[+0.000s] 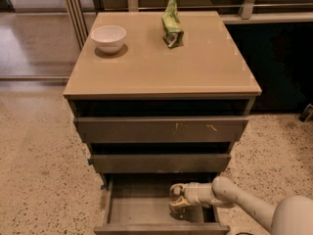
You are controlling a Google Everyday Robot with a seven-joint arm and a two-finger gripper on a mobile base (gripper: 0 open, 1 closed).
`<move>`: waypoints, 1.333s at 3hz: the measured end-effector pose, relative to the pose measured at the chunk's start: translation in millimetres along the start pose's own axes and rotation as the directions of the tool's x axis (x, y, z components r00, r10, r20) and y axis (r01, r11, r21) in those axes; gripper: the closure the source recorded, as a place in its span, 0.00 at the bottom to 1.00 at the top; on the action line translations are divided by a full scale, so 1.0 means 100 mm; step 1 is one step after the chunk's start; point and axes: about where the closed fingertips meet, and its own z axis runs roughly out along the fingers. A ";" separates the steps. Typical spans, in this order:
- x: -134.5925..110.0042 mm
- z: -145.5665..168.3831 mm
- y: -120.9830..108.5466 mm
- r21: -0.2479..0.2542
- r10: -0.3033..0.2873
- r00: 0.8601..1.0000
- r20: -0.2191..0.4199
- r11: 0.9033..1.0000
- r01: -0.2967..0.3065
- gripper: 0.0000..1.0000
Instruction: Place water bottle into bottom drawer
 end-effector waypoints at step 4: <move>0.05 0.01 0.02 0.002 -0.010 1.000 0.006 1.000 0.010 0.36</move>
Offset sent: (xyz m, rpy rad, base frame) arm -0.0016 -0.0017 -0.0053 0.0035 -0.0097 0.0046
